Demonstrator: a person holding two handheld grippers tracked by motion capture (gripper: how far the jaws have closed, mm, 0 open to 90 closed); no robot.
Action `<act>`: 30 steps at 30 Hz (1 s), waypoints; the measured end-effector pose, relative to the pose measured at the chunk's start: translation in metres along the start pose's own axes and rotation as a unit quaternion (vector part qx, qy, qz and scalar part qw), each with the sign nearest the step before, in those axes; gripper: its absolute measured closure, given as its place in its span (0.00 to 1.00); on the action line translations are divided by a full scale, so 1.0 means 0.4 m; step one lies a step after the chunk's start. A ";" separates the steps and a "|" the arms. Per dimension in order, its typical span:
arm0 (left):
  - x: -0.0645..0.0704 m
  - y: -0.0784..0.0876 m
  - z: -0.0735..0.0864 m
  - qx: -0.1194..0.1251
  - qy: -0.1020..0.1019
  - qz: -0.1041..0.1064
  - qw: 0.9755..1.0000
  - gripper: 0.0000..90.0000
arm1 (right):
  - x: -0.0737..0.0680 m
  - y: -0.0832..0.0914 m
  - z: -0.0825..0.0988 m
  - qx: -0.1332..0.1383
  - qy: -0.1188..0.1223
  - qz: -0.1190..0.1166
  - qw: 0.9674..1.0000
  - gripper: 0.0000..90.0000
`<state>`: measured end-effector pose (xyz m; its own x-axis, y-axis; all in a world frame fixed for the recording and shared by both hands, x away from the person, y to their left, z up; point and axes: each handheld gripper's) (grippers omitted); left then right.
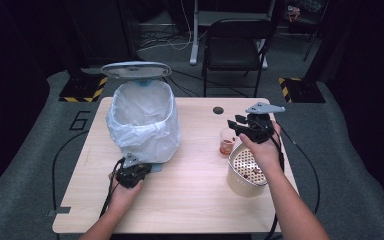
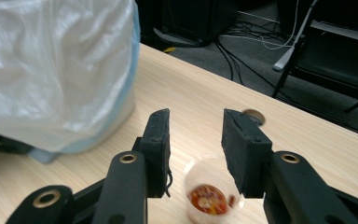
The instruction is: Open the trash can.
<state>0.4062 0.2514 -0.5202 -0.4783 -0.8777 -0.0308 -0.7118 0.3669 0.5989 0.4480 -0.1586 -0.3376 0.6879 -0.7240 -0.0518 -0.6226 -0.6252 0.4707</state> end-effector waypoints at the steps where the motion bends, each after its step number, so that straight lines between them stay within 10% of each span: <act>1: 0.000 0.000 0.000 0.000 -0.001 0.000 1.000 1.00 | 0.005 0.004 0.009 -0.002 0.002 0.002 1.000 0.69; 23: -0.004 -0.001 -0.001 0.000 0.005 0.006 1.000 1.00 | 0.150 0.080 0.232 -0.045 -0.026 0.020 0.998 0.68; 30: -0.003 -0.001 -0.003 -0.003 0.003 0.005 1.000 1.00 | 0.166 0.079 0.263 -0.064 -0.054 -0.004 0.997 0.86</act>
<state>0.4077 0.2522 -0.5196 -0.4829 -0.8755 -0.0196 -0.7038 0.3747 0.6035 0.4346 -0.2570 -0.4190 0.6451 -0.7499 -0.1469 -0.5596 -0.5945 0.5774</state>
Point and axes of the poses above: each handheld gripper's, and its own axes: y roughly backward along the jaws, z roughly out of its underside, x roughly to its right, and after that the axes turned 9 degrees about -z, right-handed
